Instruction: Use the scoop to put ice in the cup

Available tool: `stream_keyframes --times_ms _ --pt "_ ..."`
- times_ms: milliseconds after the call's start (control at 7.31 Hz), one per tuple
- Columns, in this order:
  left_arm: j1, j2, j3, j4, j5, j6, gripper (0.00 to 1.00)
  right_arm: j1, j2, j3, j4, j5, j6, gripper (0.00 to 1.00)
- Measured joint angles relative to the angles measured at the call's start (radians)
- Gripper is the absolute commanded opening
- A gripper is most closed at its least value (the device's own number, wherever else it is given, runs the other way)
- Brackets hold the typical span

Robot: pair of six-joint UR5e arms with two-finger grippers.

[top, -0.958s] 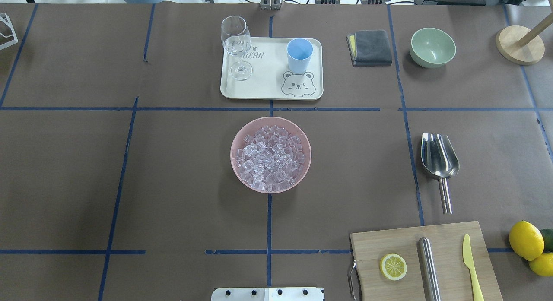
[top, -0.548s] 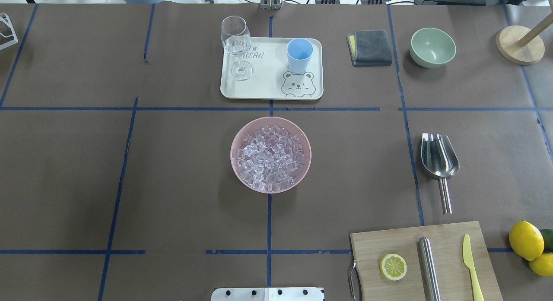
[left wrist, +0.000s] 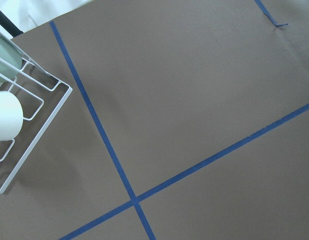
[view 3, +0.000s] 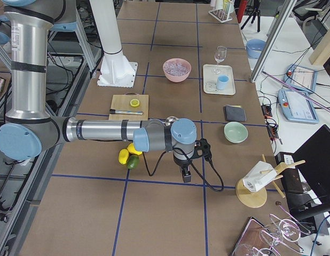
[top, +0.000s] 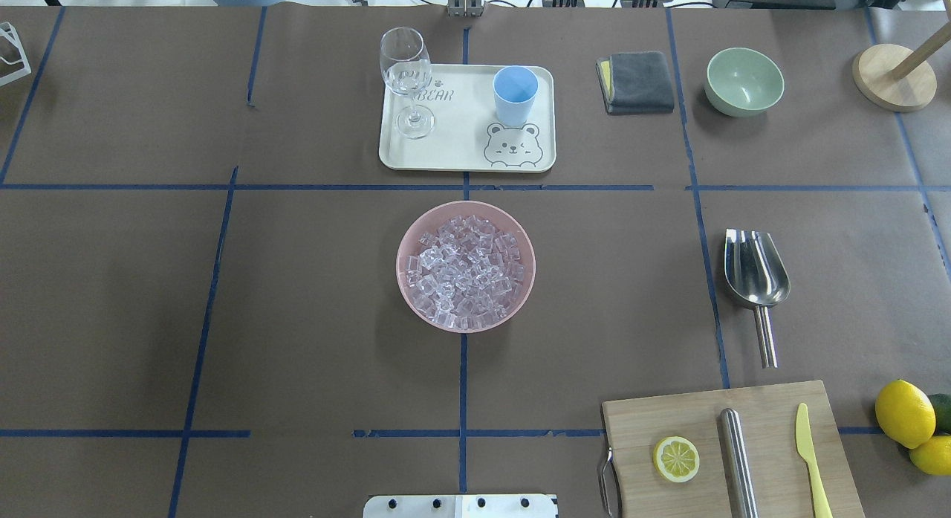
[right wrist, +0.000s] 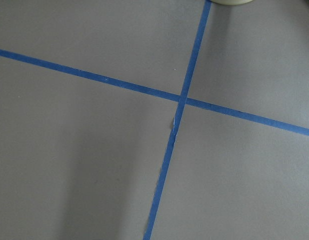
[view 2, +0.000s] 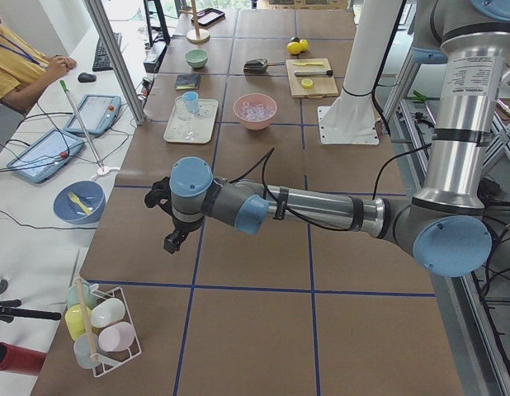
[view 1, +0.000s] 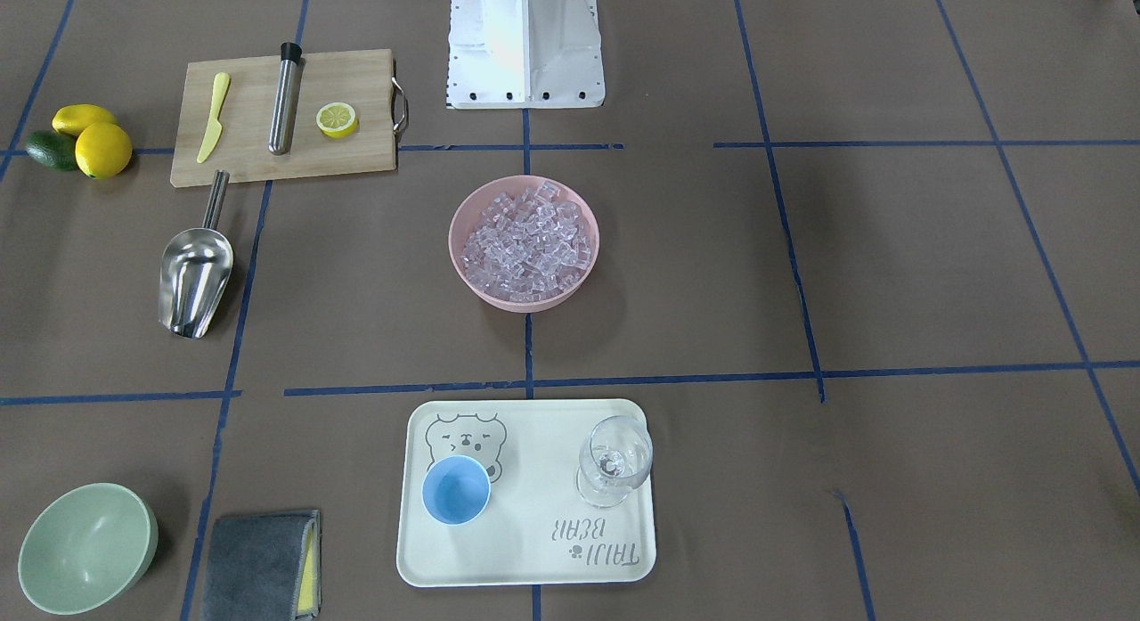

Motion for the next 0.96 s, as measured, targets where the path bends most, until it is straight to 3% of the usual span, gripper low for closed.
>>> stream_keyframes --times_ms 411,684,958 --pt "0.074 0.0 -0.007 -0.181 -0.001 -0.049 1.0 -0.043 0.038 -0.001 0.002 -0.003 0.059 1.0" --pt "0.207 -0.004 -0.005 -0.418 0.007 -0.073 1.0 -0.056 0.044 0.001 0.002 -0.003 0.08 1.0" --pt "0.36 -0.037 -0.005 -0.574 0.012 -0.066 1.0 -0.057 0.044 0.004 0.003 -0.004 0.084 1.0"
